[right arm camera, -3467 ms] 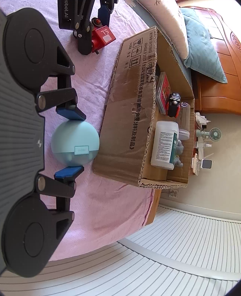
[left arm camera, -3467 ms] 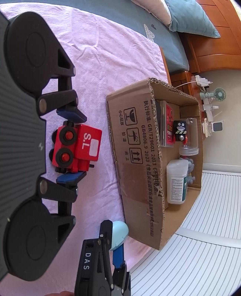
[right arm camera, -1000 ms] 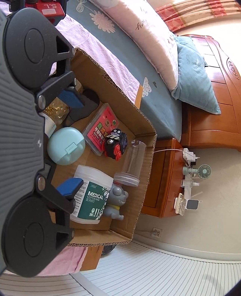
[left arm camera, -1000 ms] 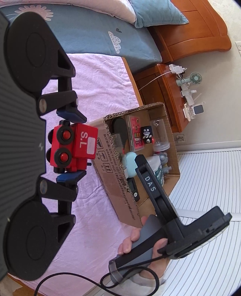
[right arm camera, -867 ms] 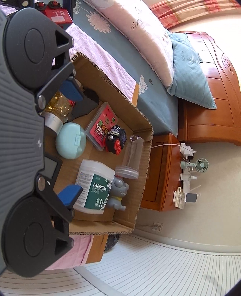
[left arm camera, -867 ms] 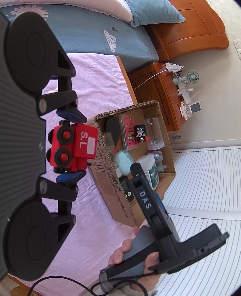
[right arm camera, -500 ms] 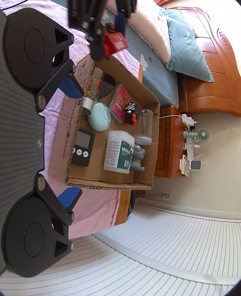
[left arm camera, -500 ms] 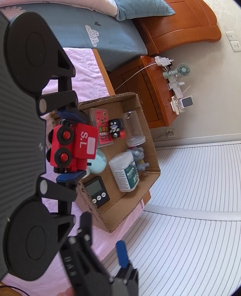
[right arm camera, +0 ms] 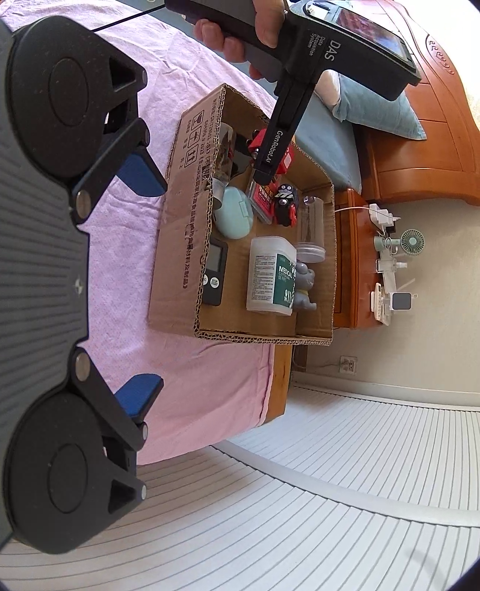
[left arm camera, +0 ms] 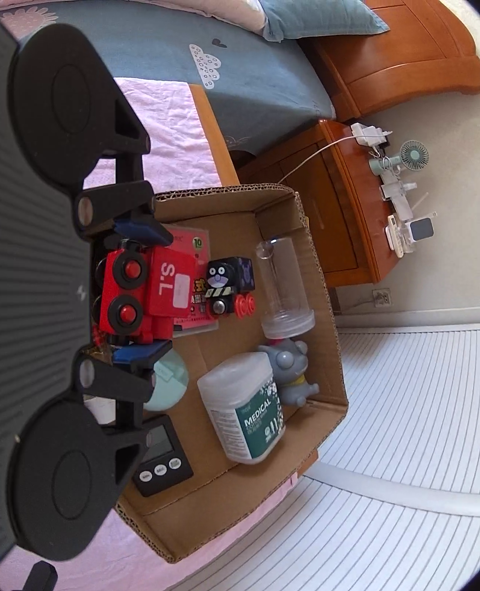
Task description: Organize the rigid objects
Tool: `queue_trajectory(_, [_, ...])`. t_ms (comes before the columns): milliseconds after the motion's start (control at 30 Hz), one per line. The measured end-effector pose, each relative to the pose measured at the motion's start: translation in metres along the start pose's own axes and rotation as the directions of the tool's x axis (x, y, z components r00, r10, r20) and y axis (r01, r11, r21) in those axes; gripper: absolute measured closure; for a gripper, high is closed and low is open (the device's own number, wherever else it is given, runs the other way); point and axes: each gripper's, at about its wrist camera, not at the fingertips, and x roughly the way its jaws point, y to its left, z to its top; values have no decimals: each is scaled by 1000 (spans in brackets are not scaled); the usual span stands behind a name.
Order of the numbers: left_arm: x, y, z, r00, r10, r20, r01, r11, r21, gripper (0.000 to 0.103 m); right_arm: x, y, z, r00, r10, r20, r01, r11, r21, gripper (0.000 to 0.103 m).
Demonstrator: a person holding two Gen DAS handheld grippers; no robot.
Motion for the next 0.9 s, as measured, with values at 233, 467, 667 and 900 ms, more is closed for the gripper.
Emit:
queue_trajectory(233, [-30, 12, -3, 992, -4, 130, 15, 996, -83, 1, 0, 0, 1, 1000, 13, 2, -13, 1000, 9, 0])
queue_trajectory(467, [-93, 9, -21, 969, 65, 240, -45, 995, -88, 1, -12, 7, 3, 1000, 9, 18, -9, 1000, 3, 0])
queue_trajectory(667, [-142, -12, -61, 970, 117, 212, -104, 992, -72, 1, -25, 10, -2, 999, -42, 6, 41, 999, 31, 0])
queue_trajectory(900, [-156, -36, -105, 982, 167, 85, -154, 978, -144, 1, -40, 18, -18, 997, -70, -34, 72, 996, 61, 0])
